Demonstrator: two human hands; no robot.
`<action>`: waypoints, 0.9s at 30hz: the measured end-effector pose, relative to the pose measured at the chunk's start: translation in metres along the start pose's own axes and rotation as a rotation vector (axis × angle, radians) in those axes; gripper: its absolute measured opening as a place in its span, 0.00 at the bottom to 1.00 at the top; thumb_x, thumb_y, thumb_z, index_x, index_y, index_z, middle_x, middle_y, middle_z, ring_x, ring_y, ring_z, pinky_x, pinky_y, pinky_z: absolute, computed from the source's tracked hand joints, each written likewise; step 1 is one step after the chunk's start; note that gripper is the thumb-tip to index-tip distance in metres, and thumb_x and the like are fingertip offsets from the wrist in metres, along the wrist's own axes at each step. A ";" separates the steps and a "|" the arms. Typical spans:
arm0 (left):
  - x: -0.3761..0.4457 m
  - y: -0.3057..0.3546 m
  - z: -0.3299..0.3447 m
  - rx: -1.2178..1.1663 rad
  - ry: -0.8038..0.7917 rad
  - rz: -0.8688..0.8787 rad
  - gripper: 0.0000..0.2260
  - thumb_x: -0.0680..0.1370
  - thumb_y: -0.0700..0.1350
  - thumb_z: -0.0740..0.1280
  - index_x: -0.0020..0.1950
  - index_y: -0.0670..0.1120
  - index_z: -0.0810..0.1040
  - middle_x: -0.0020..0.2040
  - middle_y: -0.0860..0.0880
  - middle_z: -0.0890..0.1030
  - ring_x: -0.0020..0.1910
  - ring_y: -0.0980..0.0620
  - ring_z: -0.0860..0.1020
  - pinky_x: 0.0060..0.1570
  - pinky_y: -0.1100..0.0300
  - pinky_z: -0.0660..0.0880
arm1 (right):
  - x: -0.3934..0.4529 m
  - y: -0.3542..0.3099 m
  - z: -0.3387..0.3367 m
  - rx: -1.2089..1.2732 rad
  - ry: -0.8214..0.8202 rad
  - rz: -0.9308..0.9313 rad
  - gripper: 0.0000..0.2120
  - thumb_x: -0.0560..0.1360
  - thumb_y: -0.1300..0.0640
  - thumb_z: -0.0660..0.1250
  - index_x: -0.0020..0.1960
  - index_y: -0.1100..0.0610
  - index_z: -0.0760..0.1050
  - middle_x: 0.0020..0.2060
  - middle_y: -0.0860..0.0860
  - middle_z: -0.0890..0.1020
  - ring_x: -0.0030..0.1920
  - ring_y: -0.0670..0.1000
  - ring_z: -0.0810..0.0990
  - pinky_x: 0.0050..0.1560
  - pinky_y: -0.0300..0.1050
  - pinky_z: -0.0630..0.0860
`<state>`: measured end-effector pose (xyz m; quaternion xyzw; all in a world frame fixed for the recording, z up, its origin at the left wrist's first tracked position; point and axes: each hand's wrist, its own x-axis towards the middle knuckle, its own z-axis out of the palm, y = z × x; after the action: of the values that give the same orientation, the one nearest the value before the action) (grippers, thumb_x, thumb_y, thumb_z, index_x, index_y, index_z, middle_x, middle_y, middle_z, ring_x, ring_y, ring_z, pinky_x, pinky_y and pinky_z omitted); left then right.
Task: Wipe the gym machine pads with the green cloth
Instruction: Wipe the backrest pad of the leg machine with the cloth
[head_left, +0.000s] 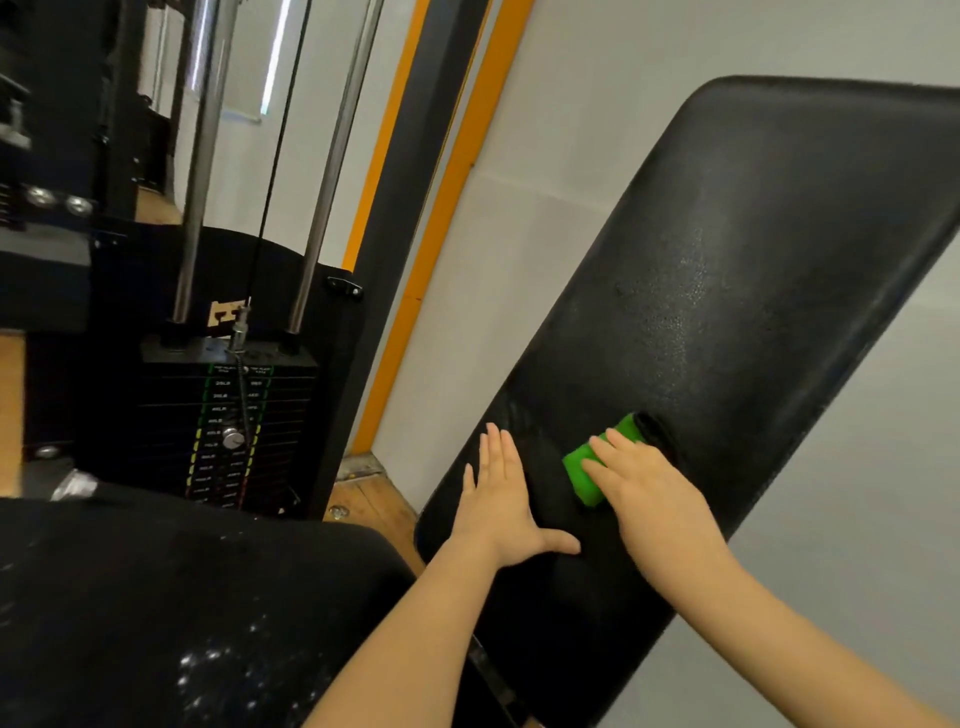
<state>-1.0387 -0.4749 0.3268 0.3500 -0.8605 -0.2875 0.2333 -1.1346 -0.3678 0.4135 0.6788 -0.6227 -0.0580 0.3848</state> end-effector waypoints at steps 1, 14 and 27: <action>-0.001 0.001 -0.001 0.011 -0.003 -0.001 0.63 0.66 0.67 0.73 0.75 0.41 0.29 0.75 0.43 0.28 0.75 0.46 0.31 0.75 0.45 0.40 | -0.021 0.001 -0.001 -0.009 0.017 0.001 0.22 0.64 0.61 0.51 0.43 0.61 0.83 0.45 0.58 0.84 0.47 0.58 0.83 0.43 0.51 0.81; -0.015 0.008 0.001 0.138 0.044 0.037 0.56 0.71 0.66 0.68 0.77 0.37 0.35 0.77 0.38 0.36 0.77 0.42 0.38 0.75 0.48 0.44 | -0.062 0.002 0.011 0.009 0.271 0.293 0.24 0.68 0.65 0.50 0.56 0.67 0.78 0.56 0.63 0.79 0.57 0.64 0.78 0.58 0.56 0.74; -0.029 0.006 0.011 0.415 -0.072 0.128 0.64 0.65 0.67 0.73 0.75 0.36 0.32 0.76 0.36 0.32 0.76 0.39 0.35 0.75 0.47 0.43 | -0.071 0.008 0.006 0.067 0.389 0.396 0.25 0.69 0.67 0.48 0.58 0.68 0.76 0.59 0.64 0.77 0.61 0.65 0.75 0.60 0.63 0.68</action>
<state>-1.0294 -0.4469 0.3169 0.3246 -0.9295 -0.1012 0.1433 -1.1599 -0.3069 0.3858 0.5546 -0.6593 0.1705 0.4783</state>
